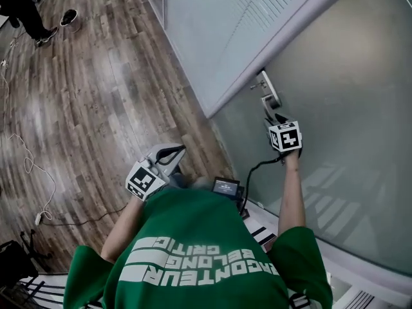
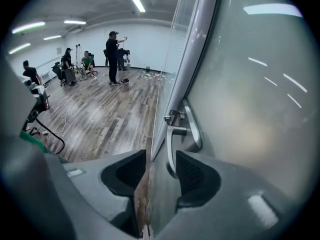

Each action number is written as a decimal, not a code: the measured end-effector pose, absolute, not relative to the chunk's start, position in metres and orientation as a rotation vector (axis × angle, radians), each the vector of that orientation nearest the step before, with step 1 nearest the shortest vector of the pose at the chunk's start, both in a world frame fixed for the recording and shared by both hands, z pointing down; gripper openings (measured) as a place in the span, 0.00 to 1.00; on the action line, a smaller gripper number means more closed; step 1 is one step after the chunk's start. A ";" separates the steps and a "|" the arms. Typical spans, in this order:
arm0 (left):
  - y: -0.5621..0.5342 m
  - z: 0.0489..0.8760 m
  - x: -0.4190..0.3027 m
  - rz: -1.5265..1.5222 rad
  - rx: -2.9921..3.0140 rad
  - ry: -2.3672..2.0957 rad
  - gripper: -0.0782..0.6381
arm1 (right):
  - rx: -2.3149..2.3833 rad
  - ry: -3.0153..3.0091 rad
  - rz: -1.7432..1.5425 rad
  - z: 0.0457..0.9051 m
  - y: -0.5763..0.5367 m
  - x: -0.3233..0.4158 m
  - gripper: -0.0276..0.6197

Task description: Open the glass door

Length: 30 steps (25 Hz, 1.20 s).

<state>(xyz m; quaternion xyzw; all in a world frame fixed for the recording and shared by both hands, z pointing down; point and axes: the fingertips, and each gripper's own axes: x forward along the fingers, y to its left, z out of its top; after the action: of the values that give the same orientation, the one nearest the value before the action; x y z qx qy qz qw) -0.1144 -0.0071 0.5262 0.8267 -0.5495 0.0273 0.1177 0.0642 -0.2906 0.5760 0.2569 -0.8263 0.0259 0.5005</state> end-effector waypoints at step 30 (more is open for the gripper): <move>-0.079 0.527 -0.142 -0.001 2.063 -1.941 0.13 | 0.190 -1.663 0.377 0.685 -0.309 0.042 0.03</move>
<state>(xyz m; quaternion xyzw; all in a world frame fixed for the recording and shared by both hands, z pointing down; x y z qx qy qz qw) -0.1417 -0.0789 0.5272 0.7197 -0.6770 -0.0002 0.1539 0.0424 -0.3089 0.6847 0.0836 -0.7331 0.1661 0.6542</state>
